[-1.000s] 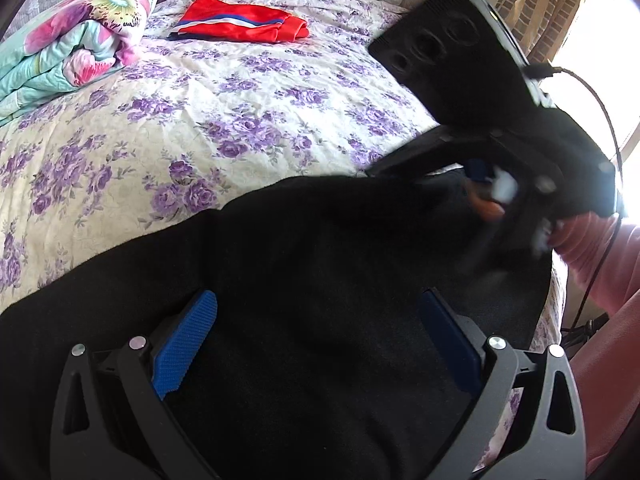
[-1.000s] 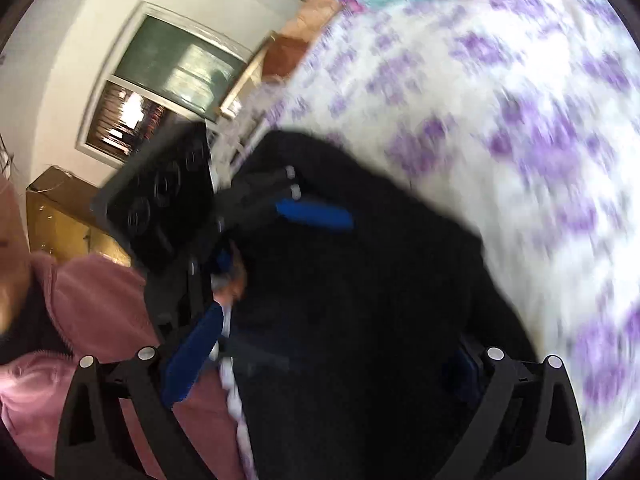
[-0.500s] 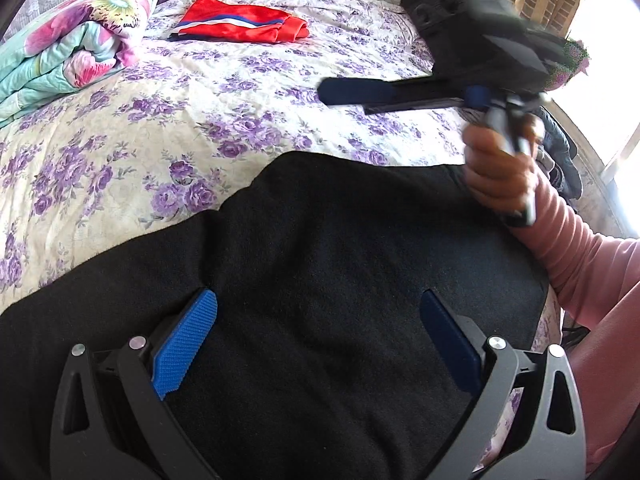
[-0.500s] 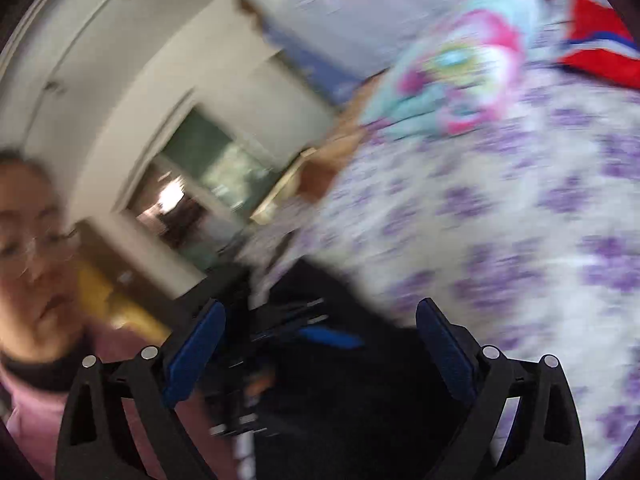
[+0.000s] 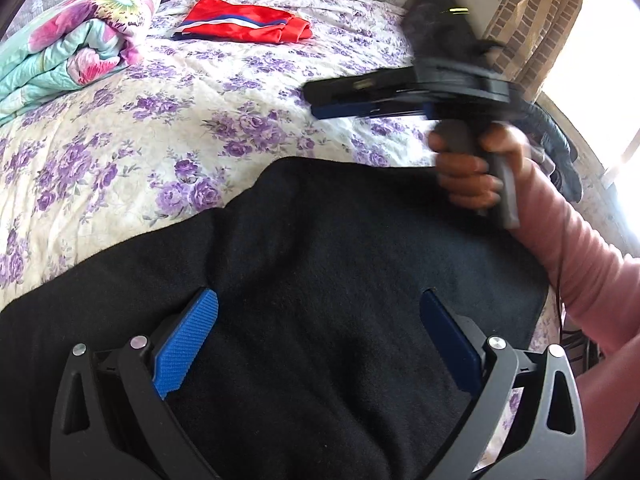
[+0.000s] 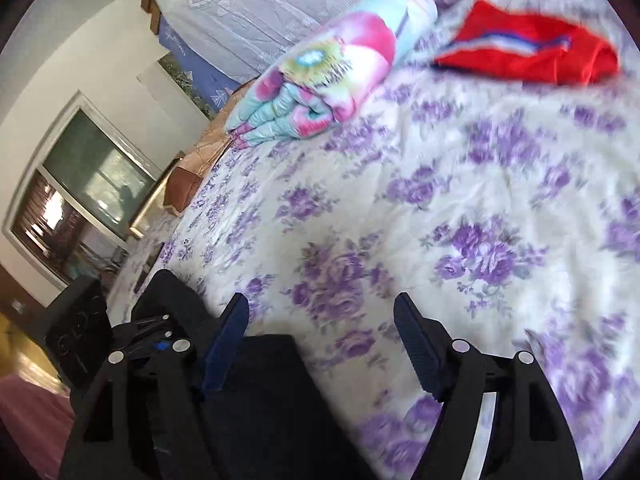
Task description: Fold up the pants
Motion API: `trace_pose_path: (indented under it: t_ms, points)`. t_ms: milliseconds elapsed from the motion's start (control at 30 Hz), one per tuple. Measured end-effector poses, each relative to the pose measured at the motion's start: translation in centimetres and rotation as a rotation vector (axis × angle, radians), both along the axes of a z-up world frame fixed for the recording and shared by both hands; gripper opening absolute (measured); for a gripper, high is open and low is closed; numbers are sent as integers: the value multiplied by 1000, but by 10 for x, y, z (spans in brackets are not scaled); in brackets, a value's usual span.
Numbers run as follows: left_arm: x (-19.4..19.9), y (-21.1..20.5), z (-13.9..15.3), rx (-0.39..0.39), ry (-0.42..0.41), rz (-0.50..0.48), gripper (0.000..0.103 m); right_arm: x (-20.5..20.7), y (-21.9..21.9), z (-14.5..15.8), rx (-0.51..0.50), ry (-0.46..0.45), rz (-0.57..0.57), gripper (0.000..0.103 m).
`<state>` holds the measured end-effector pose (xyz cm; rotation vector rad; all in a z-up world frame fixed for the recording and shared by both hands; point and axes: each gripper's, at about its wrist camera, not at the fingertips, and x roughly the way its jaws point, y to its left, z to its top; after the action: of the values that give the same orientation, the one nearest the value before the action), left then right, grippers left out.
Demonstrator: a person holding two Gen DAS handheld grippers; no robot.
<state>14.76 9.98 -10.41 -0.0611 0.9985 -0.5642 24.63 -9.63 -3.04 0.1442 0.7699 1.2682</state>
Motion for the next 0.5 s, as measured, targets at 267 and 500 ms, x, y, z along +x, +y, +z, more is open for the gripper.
trace_pose_path:
  t_ms: [267, 500]
  points:
    - [-4, 28, 6, -91, 4, 70, 99, -142, -50, -27, 118, 26, -60, 86]
    - [-25, 44, 4, 191, -79, 141, 99, -156, -128, -90, 35, 53, -358, 63]
